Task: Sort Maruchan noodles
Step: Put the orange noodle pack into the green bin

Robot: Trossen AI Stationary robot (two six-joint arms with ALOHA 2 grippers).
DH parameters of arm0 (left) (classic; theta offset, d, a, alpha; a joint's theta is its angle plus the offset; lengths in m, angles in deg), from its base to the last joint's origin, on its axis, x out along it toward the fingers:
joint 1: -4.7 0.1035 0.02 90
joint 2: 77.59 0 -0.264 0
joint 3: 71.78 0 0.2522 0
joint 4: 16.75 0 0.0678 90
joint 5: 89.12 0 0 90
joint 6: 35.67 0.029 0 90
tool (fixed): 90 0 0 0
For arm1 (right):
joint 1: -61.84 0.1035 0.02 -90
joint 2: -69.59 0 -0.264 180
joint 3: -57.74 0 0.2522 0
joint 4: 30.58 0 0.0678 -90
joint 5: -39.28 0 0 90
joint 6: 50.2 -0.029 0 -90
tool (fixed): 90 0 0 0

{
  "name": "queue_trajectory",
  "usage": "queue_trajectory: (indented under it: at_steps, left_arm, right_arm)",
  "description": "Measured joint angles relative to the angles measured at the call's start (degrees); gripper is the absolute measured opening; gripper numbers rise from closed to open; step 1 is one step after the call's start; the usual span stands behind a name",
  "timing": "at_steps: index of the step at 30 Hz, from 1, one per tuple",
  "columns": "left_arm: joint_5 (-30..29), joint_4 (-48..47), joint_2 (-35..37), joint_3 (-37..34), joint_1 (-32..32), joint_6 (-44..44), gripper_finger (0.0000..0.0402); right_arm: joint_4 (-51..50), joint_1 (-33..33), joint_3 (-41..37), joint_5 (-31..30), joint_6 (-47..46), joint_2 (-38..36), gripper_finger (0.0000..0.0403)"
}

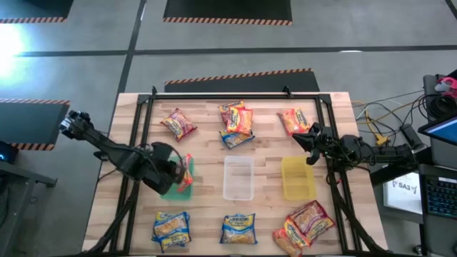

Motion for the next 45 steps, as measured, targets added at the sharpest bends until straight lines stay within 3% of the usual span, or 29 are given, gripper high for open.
queue_trajectory:
  at_steps: [7,12,16,23,29,36,45]
  left_arm:
    - [8.4,0.0,-0.3,7.8,-0.1,51.9,0.0062]
    - [9.5,-0.2,-0.6,7.2,0.0,74.7,0.0062]
    - [9.4,-0.1,-0.7,4.0,0.2,80.6,0.0062]
    - [8.9,1.9,-0.9,-2.5,0.6,80.9,0.0075]
    - [8.9,6.4,-0.9,-5.7,0.9,86.4,0.0133]
    - [8.9,8.3,-2.5,-6.3,1.4,99.7,0.0213]
    - [8.9,9.2,-9.0,-6.3,4.6,115.7,0.0243]
  right_arm:
    - [0.0,0.0,0.0,0.0,0.0,0.0,0.0018]
    - [0.0,0.0,0.0,0.0,0.0,0.0,0.0018]
    - [0.0,0.0,0.0,0.0,0.0,0.0,0.0018]
    - [0.0,0.0,0.0,0.0,0.0,0.0,0.0018]
    - [0.0,0.0,0.0,0.0,0.0,0.0,0.0018]
    - [0.0,0.0,0.0,0.0,0.0,0.0,0.0018]
    - [0.0,0.0,0.0,0.0,0.0,0.0,0.0018]
